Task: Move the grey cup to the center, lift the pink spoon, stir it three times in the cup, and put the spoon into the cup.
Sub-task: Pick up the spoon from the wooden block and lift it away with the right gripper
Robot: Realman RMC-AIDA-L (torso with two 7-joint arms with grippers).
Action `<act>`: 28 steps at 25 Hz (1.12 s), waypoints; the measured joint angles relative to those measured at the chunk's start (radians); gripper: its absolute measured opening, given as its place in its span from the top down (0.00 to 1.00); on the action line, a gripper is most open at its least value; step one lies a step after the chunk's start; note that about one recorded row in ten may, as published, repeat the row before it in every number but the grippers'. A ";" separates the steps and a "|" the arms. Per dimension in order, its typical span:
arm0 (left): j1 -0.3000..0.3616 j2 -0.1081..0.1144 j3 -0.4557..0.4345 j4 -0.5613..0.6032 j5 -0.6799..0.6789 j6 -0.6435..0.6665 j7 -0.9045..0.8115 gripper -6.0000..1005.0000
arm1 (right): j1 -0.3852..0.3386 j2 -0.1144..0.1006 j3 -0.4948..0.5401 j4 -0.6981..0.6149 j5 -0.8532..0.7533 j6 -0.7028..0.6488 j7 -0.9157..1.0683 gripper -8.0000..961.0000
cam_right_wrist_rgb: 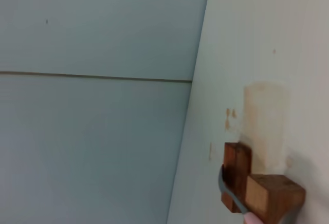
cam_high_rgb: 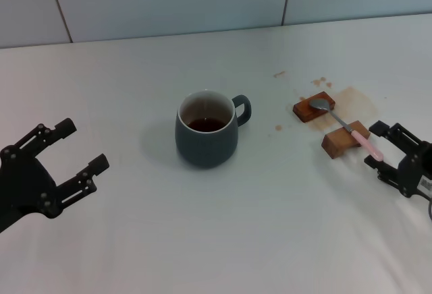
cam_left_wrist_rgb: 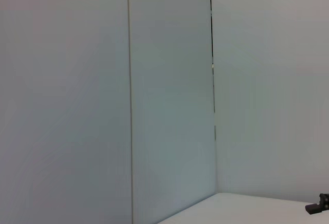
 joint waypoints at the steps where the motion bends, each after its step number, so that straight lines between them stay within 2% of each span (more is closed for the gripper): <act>1: 0.003 -0.003 0.000 0.000 -0.008 0.003 0.000 0.21 | 0.007 0.000 0.000 0.000 0.000 0.006 0.000 0.30; 28: 0.012 -0.006 0.000 -0.013 -0.040 0.016 -0.002 0.21 | 0.041 -0.012 -0.036 0.023 0.002 0.085 0.021 0.32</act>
